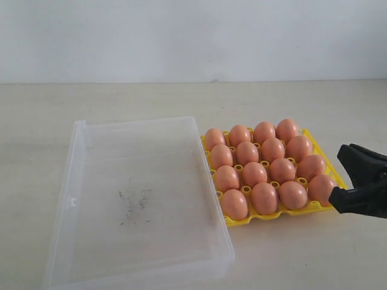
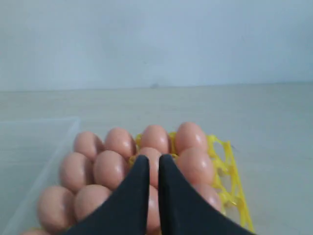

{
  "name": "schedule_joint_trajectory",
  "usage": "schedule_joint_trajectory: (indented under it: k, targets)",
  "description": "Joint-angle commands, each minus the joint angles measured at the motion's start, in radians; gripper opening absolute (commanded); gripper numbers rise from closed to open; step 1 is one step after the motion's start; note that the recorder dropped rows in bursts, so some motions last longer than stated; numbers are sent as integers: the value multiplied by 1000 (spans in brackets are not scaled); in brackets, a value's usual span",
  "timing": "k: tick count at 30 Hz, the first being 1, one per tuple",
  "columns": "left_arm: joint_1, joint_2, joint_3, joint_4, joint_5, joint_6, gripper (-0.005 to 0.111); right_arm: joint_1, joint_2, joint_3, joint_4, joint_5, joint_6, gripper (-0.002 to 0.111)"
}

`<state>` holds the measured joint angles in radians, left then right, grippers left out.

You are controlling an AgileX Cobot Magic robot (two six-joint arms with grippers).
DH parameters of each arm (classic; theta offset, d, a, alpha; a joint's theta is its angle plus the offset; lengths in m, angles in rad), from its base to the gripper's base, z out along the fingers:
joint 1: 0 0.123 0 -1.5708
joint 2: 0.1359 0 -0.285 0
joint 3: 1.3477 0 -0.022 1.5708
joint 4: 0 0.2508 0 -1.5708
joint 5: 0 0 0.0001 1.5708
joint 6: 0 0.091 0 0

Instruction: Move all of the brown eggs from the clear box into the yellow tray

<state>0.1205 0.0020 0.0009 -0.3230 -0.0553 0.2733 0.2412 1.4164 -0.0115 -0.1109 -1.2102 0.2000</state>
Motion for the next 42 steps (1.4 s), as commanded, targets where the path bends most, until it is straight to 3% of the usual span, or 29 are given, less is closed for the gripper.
schedule_joint_trajectory:
  k: [1, 29, 31, 35, 37, 42]
  targets:
    - [-1, -2, -1, 4, 3, 5, 4, -1, -108, 12, -122, -11, 16, 1]
    - [-1, -2, -1, 4, 3, 5, 4, -1, -206, 12, -160, -11, 26, 1]
    - [-1, -2, -1, 4, 3, 5, 4, -3, -294, 12, -147, 129, 26, 1]
    - [-1, -2, -1, 4, 3, 5, 4, -1, -541, -15, -208, 738, 112, 1]
    - [-1, -2, -1, 4, 3, 5, 4, -1, -672, -36, -210, 954, 121, 1]
    - [-1, -2, -1, 4, 3, 5, 4, -3, -1006, -50, -212, 1134, 131, 1]
